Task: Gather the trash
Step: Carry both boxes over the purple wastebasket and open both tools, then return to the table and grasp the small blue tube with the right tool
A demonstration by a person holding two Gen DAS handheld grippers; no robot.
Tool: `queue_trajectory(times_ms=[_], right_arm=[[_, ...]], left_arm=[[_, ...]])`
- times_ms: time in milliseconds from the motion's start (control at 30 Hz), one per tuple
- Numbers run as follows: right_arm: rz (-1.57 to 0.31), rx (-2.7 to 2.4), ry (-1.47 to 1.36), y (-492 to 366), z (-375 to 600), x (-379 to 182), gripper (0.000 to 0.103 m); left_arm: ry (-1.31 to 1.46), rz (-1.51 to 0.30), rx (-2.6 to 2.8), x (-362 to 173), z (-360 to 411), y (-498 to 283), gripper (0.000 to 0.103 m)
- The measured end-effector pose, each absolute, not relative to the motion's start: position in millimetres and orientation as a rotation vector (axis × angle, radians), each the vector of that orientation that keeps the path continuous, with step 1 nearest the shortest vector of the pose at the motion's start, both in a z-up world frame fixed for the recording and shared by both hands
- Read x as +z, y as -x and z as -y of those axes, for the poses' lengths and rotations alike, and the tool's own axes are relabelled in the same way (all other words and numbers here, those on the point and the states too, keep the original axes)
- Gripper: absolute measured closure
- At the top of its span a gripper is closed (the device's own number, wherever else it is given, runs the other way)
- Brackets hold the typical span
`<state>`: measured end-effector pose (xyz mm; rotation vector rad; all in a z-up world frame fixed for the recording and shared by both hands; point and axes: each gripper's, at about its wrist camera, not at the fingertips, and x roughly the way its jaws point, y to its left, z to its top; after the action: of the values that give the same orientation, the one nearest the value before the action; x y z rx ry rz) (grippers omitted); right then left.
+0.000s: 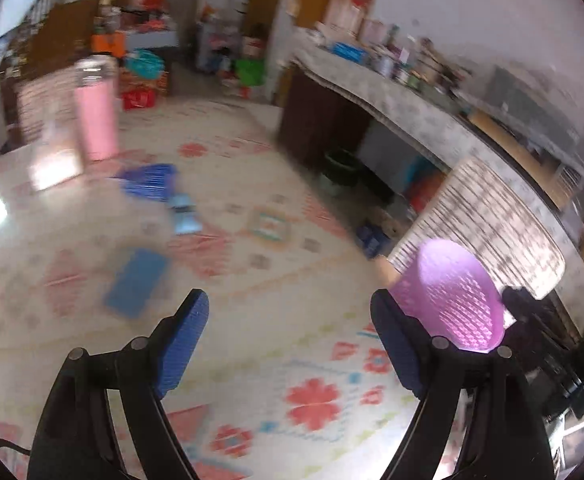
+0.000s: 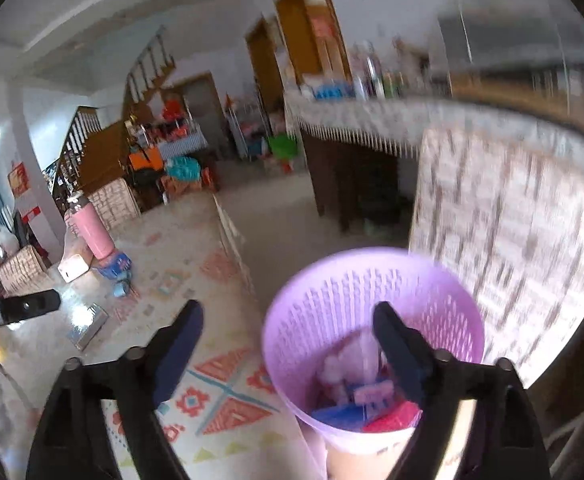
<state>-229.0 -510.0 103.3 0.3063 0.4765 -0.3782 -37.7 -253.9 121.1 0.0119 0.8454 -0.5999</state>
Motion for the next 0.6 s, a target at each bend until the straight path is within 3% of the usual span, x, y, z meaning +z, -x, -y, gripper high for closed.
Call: queue_trajectory(times_ms=[100,400,600], right_arm=[[-0.405,-0.378,-0.245,232.6,482.2,115.2,0.002],[-0.361,-0.272,-0.185,233.1,404.7,123.0,0.002],[-0.359,-0.167,-0.18,236.6,363.4,124.5,0.002]], left_arm=[[0.004,-0.806,-0.54,132.0,215.6,41.1,0.021],[-0.054,-0.583,-0.308,168.1,115.2,84.9,0.019],[-0.153,-0.463,-0.216,183.1,92.7,121.6,0.008]])
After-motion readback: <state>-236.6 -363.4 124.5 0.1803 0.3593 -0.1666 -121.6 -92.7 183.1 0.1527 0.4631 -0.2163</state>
